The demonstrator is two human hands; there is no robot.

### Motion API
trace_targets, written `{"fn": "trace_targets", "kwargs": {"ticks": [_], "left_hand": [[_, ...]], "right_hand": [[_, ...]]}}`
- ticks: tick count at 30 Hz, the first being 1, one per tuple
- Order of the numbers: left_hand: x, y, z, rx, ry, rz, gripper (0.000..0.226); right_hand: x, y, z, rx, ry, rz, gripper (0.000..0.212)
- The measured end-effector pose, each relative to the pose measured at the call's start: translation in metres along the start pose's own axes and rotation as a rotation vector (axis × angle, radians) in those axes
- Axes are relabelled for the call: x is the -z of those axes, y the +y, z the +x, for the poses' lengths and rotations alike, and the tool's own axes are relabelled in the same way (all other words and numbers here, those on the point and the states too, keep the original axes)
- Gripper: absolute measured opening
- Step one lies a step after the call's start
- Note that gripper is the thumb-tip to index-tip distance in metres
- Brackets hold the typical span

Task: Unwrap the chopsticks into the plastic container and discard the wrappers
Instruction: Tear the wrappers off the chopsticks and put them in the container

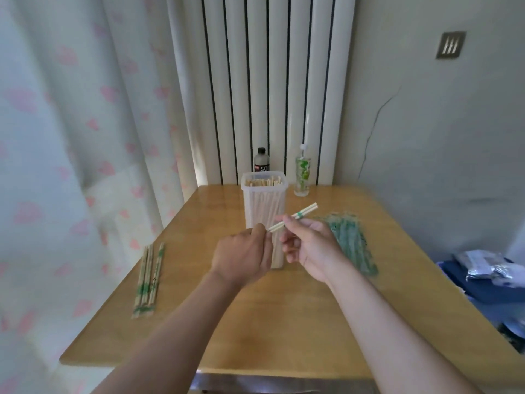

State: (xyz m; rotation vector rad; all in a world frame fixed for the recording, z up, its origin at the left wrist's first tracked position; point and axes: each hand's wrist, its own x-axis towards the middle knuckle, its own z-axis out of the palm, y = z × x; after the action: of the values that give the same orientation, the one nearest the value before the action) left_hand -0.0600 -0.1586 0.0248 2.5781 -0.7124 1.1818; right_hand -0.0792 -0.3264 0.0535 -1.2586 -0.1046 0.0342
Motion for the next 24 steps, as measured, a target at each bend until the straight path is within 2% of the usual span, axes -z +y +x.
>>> {"fn": "trace_targets", "kwargs": {"ticks": [5,11,16,21,24], "left_hand": [[-0.003,0.008,0.003,-0.006,-0.018,0.033,0.031],[-0.001,-0.010,-0.008,-0.027,-0.023,0.080,0.034],[0.000,-0.010,-0.008,-0.016,-0.047,0.118,0.035],[0.000,-0.003,-0.004,-0.021,-0.047,0.100,0.034],[0.002,-0.009,-0.006,-0.042,-0.056,0.106,0.034]], "right_hand": [[0.002,0.006,0.001,0.004,0.034,-0.021,0.021],[0.022,-0.008,0.002,0.049,0.194,0.100,0.020],[0.017,-0.003,0.001,0.024,0.186,0.156,0.023],[0.001,0.012,0.000,-0.024,0.086,0.100,0.024],[0.002,0.009,0.000,-0.019,0.121,0.104,0.024]]}}
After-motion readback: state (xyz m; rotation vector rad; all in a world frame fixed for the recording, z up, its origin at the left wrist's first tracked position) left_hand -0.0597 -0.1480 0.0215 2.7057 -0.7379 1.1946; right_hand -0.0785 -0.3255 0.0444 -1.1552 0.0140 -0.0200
